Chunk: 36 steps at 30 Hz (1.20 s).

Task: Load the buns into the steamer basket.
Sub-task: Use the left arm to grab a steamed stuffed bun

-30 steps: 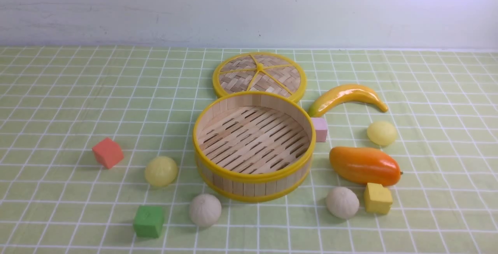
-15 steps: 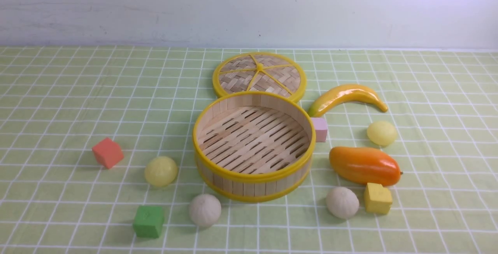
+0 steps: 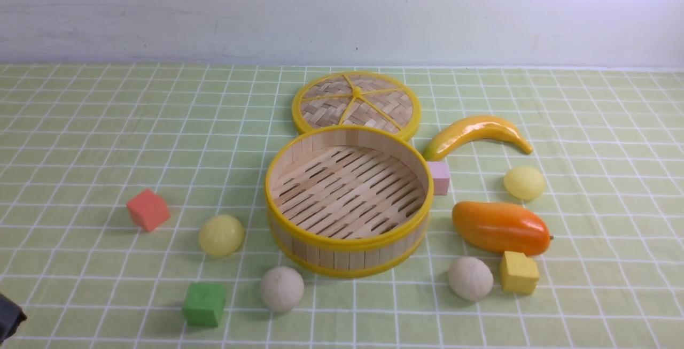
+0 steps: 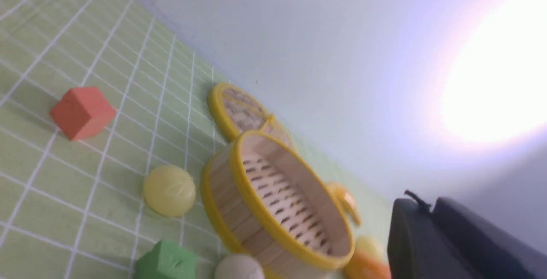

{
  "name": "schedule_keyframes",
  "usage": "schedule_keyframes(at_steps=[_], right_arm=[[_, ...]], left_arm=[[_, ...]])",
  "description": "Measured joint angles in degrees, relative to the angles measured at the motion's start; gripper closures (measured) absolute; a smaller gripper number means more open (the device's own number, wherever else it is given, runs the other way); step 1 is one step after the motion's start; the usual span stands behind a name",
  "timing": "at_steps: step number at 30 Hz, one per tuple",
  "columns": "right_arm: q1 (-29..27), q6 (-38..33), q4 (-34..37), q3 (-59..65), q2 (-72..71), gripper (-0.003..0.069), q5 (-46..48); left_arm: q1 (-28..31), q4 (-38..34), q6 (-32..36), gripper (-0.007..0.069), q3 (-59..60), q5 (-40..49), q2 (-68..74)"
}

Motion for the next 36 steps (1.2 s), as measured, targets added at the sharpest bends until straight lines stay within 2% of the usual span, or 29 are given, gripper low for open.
schedule_keyframes(at_steps=[2, 4, 7, 9, 15, 16, 19, 21, 25, 31, 33, 36], right_arm=[[0.0, 0.0, 0.0, 0.0, 0.0, 0.042, 0.0], [0.0, 0.0, 0.0, 0.0, 0.0, 0.042, 0.0], [0.0, 0.0, 0.0, 0.0, 0.0, 0.042, 0.0], [0.0, 0.0, 0.0, 0.0, 0.0, 0.042, 0.0], [0.0, 0.0, 0.0, 0.0, 0.0, 0.042, 0.0], [0.0, 0.0, 0.0, 0.0, 0.0, 0.042, 0.0], [0.0, 0.0, 0.0, 0.0, 0.0, 0.042, 0.0], [0.0, 0.0, 0.0, 0.0, 0.0, 0.042, 0.0], [0.0, 0.0, 0.0, 0.0, 0.0, 0.042, 0.0], [0.0, 0.0, 0.0, 0.0, 0.0, 0.042, 0.0], [0.0, 0.0, 0.0, 0.0, 0.0, 0.042, 0.0], [0.0, 0.0, 0.0, 0.0, 0.0, 0.042, 0.0]], left_arm=[[-0.3, 3.0, 4.7, 0.0631, -8.6, 12.3, 8.0], [-0.3, 4.6, 6.2, 0.0638, -14.0, 20.9, 15.5], [-0.3, 7.0, 7.1, 0.0638, -19.7, 29.9, 25.7], [-0.4, 11.7, 7.9, 0.0638, -25.7, 35.0, 41.0], [-2.8, 14.6, 14.4, 0.0638, -34.1, 32.8, 64.7], [-3.1, 14.6, 14.5, 0.0638, -34.5, 32.8, 65.4], [-9.1, 19.2, 12.8, 0.0638, -43.1, 32.9, 75.7], [-10.2, 21.4, 11.1, 0.0638, -47.0, 33.0, 79.3], [-9.8, 24.2, 10.2, 0.0638, -55.4, 33.8, 87.5], [-8.3, 25.6, 13.8, 0.0638, -65.6, 38.0, 101.1], [-8.3, 25.9, 14.6, 0.0622, -67.6, 37.9, 103.7], [-8.3, 26.3, 14.9, 0.0557, -68.4, 36.0, 104.8]])
